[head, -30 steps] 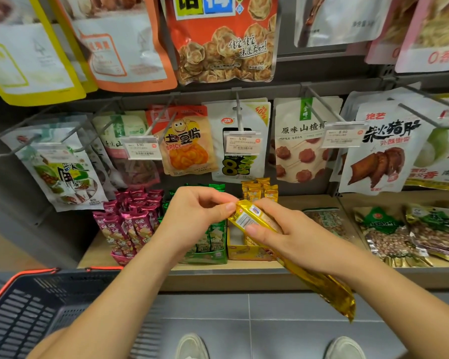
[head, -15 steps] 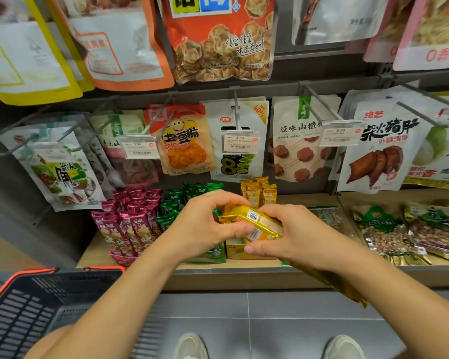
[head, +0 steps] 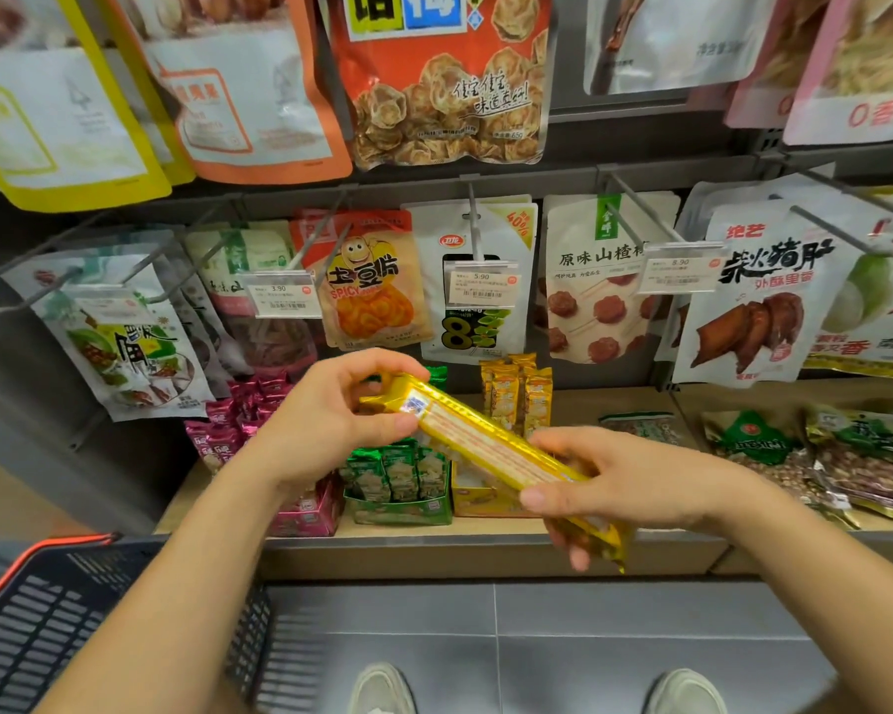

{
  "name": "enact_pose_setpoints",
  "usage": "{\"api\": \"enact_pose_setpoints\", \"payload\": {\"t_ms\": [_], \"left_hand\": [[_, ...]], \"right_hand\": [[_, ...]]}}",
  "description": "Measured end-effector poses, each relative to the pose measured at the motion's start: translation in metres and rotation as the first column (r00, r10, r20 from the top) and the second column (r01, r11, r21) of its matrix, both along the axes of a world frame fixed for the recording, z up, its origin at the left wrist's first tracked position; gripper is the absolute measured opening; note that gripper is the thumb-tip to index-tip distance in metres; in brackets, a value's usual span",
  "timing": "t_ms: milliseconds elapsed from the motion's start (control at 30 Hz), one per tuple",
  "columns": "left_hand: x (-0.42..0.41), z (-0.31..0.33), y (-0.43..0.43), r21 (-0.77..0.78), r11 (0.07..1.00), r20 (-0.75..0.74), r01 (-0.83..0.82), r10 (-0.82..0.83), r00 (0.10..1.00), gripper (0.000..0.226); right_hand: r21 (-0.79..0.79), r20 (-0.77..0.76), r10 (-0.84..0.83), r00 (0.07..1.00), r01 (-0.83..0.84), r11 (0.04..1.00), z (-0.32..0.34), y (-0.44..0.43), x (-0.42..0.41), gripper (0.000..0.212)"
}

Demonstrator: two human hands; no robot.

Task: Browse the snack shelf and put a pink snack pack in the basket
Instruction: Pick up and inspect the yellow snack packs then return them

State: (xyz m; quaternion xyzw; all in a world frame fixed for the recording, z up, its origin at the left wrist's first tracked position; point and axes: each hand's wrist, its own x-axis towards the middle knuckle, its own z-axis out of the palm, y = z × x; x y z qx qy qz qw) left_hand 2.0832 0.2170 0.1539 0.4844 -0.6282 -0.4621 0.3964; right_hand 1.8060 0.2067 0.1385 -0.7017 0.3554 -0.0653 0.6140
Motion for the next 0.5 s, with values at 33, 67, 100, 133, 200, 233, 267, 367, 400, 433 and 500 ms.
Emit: {"api": "enact_pose_setpoints", "payload": {"t_ms": [33, 67, 100, 133, 200, 233, 267, 367, 400, 433, 500], "left_hand": [[0.002, -0.001, 0.000, 0.026, 1.000, -0.008, 0.007, -0.007, 1.000, 0.036], [0.004, -0.003, -0.001, 0.050, 0.999, -0.009, 0.018, -0.017, 1.000, 0.034], [0.005, -0.005, -0.001, 0.073, 0.997, -0.008, 0.031, -0.030, 1.000, 0.031], [0.005, -0.006, -0.002, 0.090, 0.995, -0.003, 0.043, -0.043, 0.999, 0.029], [0.003, -0.009, -0.002, 0.075, 0.996, 0.053, 0.045, -0.049, 0.997, 0.030], [0.001, -0.011, -0.002, 0.049, 0.998, 0.089, 0.026, -0.030, 0.996, 0.032], [-0.003, -0.013, -0.003, 0.013, 1.000, 0.100, -0.010, 0.008, 0.995, 0.032], [-0.017, -0.020, -0.005, -0.068, 0.971, -0.043, -0.228, 0.226, 0.973, 0.040], [-0.022, -0.022, -0.006, -0.047, 0.947, -0.116, -0.319, 0.312, 0.943, 0.050], [-0.025, -0.023, -0.007, 0.002, 0.920, -0.196, -0.393, 0.386, 0.902, 0.060], [-0.032, -0.023, -0.008, 0.119, 0.876, -0.357, -0.467, 0.476, 0.803, 0.070]], "right_hand": [[-0.016, 0.029, -0.024, 0.999, 0.024, 1.000, -0.002, 0.001, 0.001, 0.040], [-0.062, 0.048, -0.049, 0.998, 0.052, 0.997, -0.004, 0.002, 0.003, 0.039], [-0.135, 0.051, -0.070, 0.996, 0.076, 0.988, -0.007, 0.002, 0.005, 0.038], [-0.218, 0.037, -0.086, 0.996, 0.092, 0.972, -0.009, 0.003, 0.007, 0.038], [-0.352, 0.005, -0.114, 0.994, 0.108, 0.930, -0.013, 0.004, 0.011, 0.038], [-0.410, -0.002, -0.134, 0.991, 0.122, 0.904, -0.016, 0.005, 0.013, 0.038], [-0.480, -0.011, -0.161, 0.987, 0.136, 0.867, -0.019, 0.007, 0.015, 0.038], [-0.666, -0.018, -0.228, 0.973, 0.159, 0.729, -0.027, 0.013, 0.028, 0.038], [-0.694, 0.006, -0.228, 0.974, 0.168, 0.700, -0.029, 0.014, 0.031, 0.038], [-0.709, 0.030, -0.220, 0.975, 0.176, 0.683, -0.030, 0.015, 0.034, 0.039], [-0.716, 0.042, -0.206, 0.978, 0.174, 0.676, -0.029, 0.016, 0.037, 0.045]]}}
